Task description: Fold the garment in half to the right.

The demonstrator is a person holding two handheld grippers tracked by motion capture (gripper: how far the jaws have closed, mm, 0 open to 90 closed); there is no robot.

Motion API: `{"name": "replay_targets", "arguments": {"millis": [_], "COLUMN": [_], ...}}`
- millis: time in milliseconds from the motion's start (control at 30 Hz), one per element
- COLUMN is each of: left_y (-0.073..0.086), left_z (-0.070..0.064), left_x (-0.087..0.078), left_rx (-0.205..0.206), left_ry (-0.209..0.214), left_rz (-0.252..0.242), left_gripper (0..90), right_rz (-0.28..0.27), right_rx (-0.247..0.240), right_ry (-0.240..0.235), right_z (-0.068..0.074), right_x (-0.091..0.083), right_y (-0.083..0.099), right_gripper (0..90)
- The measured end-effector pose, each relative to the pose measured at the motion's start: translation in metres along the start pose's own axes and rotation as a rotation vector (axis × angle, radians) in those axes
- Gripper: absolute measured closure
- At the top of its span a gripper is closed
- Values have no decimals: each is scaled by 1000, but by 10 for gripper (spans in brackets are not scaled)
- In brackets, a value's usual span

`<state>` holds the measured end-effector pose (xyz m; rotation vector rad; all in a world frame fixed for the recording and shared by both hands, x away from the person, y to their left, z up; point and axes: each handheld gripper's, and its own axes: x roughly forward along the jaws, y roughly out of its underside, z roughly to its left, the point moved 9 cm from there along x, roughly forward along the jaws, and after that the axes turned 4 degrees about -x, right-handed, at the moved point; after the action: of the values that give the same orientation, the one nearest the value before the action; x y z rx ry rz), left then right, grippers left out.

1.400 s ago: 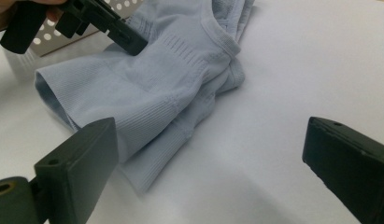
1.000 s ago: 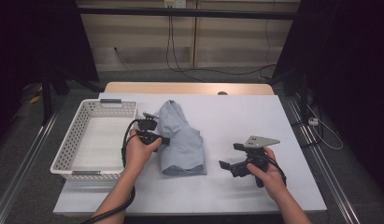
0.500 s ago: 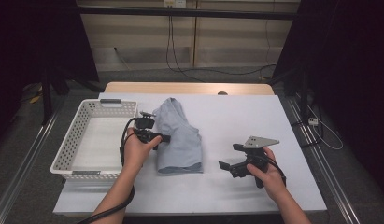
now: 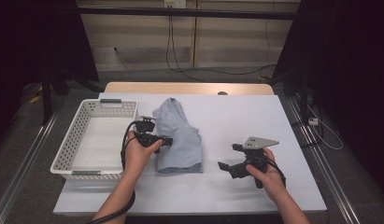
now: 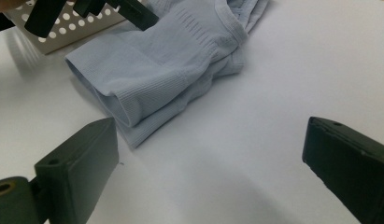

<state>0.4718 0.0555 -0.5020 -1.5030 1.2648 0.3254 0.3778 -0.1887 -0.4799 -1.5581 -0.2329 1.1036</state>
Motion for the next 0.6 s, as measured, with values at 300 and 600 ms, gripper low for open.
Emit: {"name": "replay_targets", "arguments": {"millis": [300, 600], "left_y": [6, 9], "left_z": [-5, -16], "left_x": [11, 17], "left_rx": [-30, -34], "left_ry": [-4, 15], "left_rz": [-16, -62], "left_gripper": [213, 351], "right_rz": [-2, -2], "right_rx": [0, -4], "right_ry": [-1, 1], "right_z": [0, 1], "right_x": [-1, -1], "right_y": [-1, -1], "right_gripper": [33, 33]}}
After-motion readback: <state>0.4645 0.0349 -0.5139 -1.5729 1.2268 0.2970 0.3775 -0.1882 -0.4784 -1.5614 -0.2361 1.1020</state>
